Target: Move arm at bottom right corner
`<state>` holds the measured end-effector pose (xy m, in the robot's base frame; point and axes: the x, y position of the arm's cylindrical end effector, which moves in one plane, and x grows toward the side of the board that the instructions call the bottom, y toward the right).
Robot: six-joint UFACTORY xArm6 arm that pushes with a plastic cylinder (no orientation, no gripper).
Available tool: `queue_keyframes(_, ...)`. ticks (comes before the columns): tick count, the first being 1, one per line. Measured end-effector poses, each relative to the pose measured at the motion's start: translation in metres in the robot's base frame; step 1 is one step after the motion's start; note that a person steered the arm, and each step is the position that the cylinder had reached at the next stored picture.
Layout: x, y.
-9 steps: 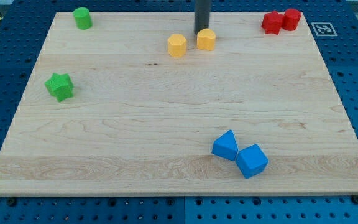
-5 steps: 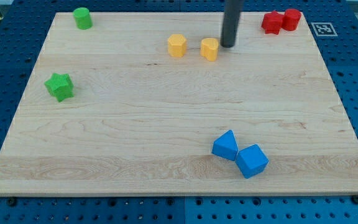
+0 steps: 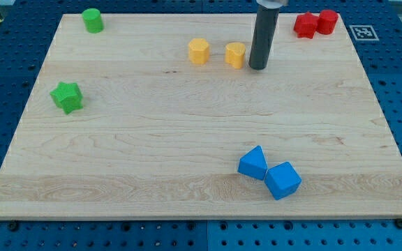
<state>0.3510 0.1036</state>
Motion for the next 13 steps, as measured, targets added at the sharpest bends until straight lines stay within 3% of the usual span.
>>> queue_keyframes(5,0.057,0.027)
queue_keyframes(8,0.13,0.051)
queue_keyframes(11,0.146,0.051)
queue_keyframes(13,0.158,0.088)
